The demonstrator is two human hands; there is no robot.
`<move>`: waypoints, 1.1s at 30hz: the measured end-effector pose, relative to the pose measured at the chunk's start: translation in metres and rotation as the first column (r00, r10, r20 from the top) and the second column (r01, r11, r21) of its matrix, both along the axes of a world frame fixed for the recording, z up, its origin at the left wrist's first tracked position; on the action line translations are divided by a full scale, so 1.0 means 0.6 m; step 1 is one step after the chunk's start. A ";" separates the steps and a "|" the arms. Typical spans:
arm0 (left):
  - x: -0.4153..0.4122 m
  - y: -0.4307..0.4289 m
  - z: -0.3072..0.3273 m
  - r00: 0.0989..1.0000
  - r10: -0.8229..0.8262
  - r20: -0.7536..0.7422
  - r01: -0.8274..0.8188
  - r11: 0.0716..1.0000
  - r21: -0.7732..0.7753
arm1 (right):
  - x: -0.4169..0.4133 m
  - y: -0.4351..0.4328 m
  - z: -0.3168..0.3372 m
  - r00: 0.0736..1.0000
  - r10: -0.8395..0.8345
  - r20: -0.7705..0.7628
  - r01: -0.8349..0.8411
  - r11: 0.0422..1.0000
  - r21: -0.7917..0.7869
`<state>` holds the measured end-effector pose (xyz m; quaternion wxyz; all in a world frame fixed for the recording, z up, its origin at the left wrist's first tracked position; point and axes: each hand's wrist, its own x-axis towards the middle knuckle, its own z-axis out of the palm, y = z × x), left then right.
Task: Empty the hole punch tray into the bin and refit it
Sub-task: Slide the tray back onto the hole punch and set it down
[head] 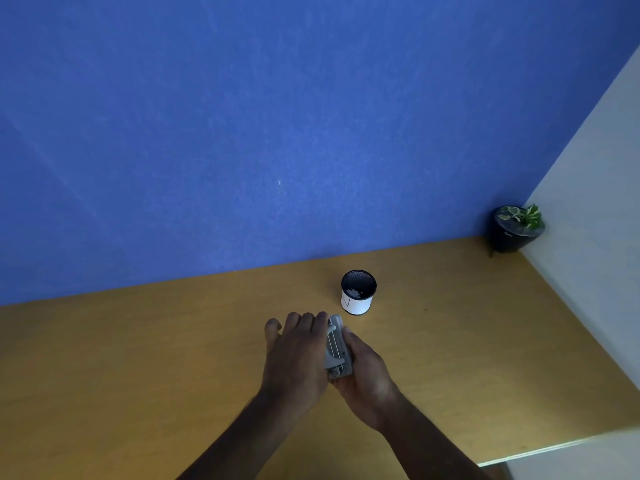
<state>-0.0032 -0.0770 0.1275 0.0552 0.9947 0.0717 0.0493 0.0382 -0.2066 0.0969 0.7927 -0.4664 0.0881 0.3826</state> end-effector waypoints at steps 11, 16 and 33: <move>-0.019 -0.008 0.000 0.999 -0.030 0.041 0.028 0.999 0.034 | -0.018 -0.009 0.010 1.000 0.015 -0.008 -0.015 1.000 0.028; -0.028 -0.004 0.004 1.000 -0.015 -0.006 0.015 1.000 -0.006 | -0.027 -0.007 0.008 0.991 0.074 0.109 -0.066 0.995 -0.069; -0.069 0.028 -0.018 0.943 0.146 -0.298 -0.302 0.004 -0.953 | -0.043 0.003 0.008 0.985 0.135 0.107 -0.114 0.977 -0.183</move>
